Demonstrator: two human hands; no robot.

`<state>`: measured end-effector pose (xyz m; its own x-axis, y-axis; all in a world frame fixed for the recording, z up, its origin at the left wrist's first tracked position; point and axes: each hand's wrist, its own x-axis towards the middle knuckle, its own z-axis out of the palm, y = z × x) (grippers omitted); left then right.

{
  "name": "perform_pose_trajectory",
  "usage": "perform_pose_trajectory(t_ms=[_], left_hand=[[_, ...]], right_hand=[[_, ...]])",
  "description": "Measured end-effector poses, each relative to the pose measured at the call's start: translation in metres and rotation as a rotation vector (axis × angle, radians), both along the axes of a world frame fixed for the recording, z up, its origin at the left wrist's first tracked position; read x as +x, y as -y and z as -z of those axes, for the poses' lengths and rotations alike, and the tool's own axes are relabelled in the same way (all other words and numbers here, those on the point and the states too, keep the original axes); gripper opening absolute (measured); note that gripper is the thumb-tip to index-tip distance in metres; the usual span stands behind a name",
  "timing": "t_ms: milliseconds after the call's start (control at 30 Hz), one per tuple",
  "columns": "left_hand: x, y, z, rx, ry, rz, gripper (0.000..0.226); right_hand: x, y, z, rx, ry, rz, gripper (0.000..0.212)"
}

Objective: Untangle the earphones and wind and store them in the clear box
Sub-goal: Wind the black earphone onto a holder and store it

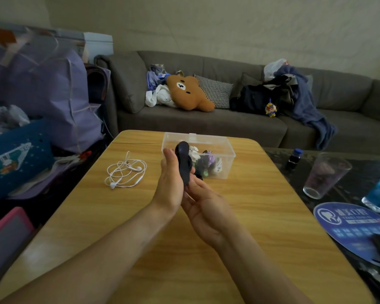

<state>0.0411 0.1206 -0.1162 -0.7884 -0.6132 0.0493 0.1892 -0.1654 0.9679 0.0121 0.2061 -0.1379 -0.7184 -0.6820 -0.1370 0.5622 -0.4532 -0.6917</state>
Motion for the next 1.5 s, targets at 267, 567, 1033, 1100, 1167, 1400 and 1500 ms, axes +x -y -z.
perform_pose_trajectory(t_ms=[267,567,1033,1100,1167,1400,1500], left_hand=[[0.006,0.019,-0.011,-0.609,-0.035,0.074,0.034],[0.008,0.028,-0.023,-0.162,0.007,0.147,0.022],[-0.001,0.028,-0.004,0.189,0.05,0.08,0.03],[-0.001,0.033,-0.002,0.093,0.077,0.088,0.033],[0.0,0.037,0.0,0.025,0.088,0.092,0.034],[0.002,0.046,0.005,-0.393,0.16,0.018,0.03],[0.002,0.05,0.007,-0.467,0.231,0.04,0.037]], right_hand=[[-0.011,-0.012,-0.013,0.02,-0.12,0.197,0.024],[-0.031,-0.02,-0.022,0.296,-0.663,0.42,0.011],[-0.033,-0.008,-0.01,0.612,-1.426,0.628,0.024],[-0.029,-0.006,-0.01,0.572,-1.179,0.631,0.032],[-0.027,-0.004,-0.01,0.548,-1.033,0.607,0.029],[-0.018,0.0,-0.005,0.497,-0.613,0.411,0.009],[-0.024,0.001,-0.004,0.572,-0.537,0.48,0.007]])
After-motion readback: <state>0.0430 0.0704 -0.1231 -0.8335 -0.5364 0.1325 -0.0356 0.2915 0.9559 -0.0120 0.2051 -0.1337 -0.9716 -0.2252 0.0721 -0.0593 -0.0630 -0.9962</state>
